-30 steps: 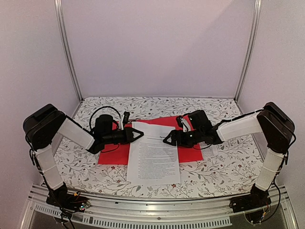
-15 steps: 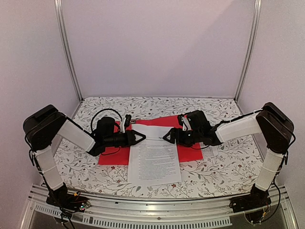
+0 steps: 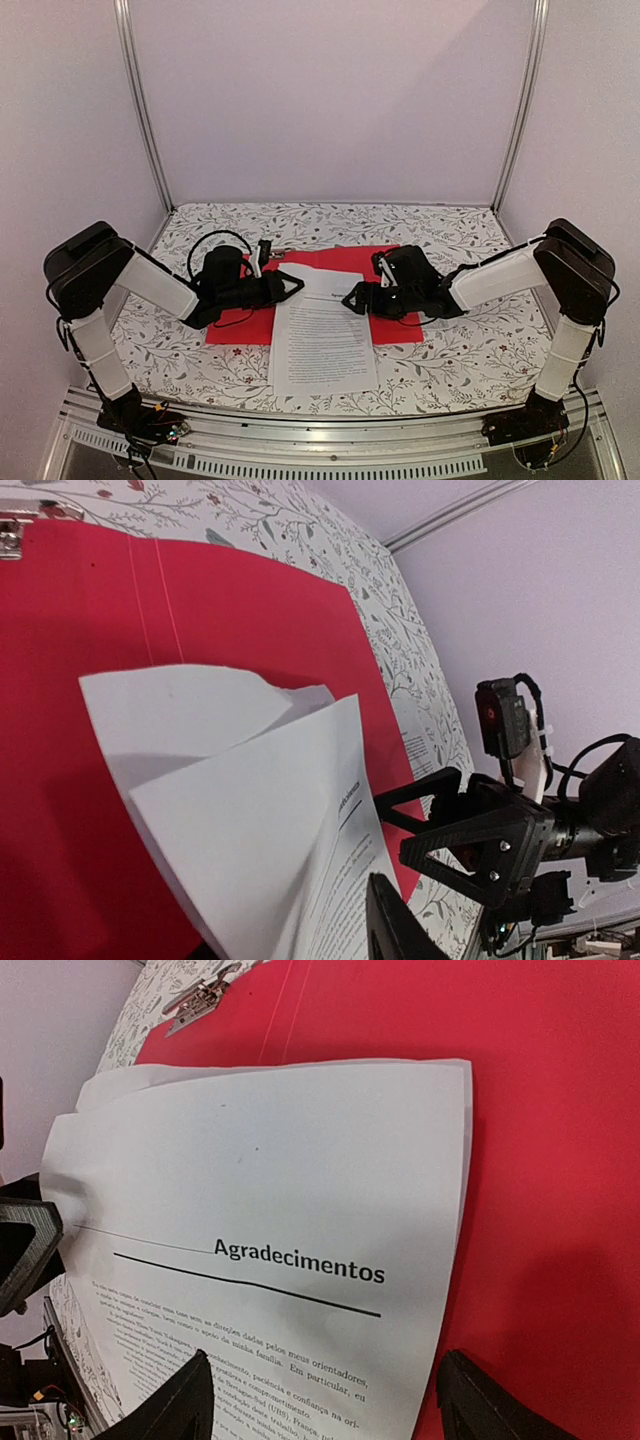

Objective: Put the files into the folder
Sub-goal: Adjust the file at the center of the board.

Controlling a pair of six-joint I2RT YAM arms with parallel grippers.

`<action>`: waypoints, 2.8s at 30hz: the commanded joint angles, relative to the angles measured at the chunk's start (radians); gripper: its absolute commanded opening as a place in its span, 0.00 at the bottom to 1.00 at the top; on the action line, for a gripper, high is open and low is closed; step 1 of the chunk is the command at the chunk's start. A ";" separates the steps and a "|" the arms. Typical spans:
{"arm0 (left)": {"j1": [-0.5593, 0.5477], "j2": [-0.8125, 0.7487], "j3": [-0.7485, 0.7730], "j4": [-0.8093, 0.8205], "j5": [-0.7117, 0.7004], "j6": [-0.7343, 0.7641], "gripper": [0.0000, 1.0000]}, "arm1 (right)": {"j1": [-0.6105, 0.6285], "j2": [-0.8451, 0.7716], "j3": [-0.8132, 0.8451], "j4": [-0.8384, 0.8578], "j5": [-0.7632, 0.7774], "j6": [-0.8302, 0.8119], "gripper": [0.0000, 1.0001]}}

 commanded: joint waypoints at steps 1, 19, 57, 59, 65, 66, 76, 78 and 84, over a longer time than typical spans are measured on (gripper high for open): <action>-0.015 -0.026 -0.017 -0.031 -0.049 -0.033 0.33 | 0.006 -0.037 -0.027 -0.004 0.077 0.005 0.77; -0.029 -0.050 -0.018 -0.090 -0.092 -0.023 0.00 | 0.023 -0.076 -0.021 -0.103 0.058 -0.025 0.80; 0.006 -0.035 -0.101 -0.024 -0.300 -0.274 0.23 | 0.029 -0.035 0.060 -0.277 -0.169 -0.117 0.81; 0.004 -0.037 -0.104 -0.025 -0.301 -0.275 0.27 | 0.033 -0.034 0.063 -0.271 -0.170 -0.112 0.81; -0.002 -0.045 -0.107 -0.032 -0.295 -0.274 0.38 | 0.044 -0.021 0.069 -0.249 -0.169 -0.092 0.80; -0.004 -0.046 -0.106 -0.032 -0.295 -0.274 0.39 | 0.045 -0.021 0.069 -0.249 -0.164 -0.088 0.80; -0.003 -0.064 -0.096 -0.051 -0.302 -0.241 0.26 | 0.045 -0.034 0.078 -0.254 -0.119 -0.103 0.81; 0.000 -0.068 -0.094 -0.054 -0.306 -0.231 0.18 | 0.045 -0.050 0.085 -0.304 -0.098 -0.133 0.81; 0.031 -0.083 -0.089 -0.062 -0.278 -0.200 0.00 | 0.048 -0.139 0.095 -0.444 -0.041 -0.271 0.83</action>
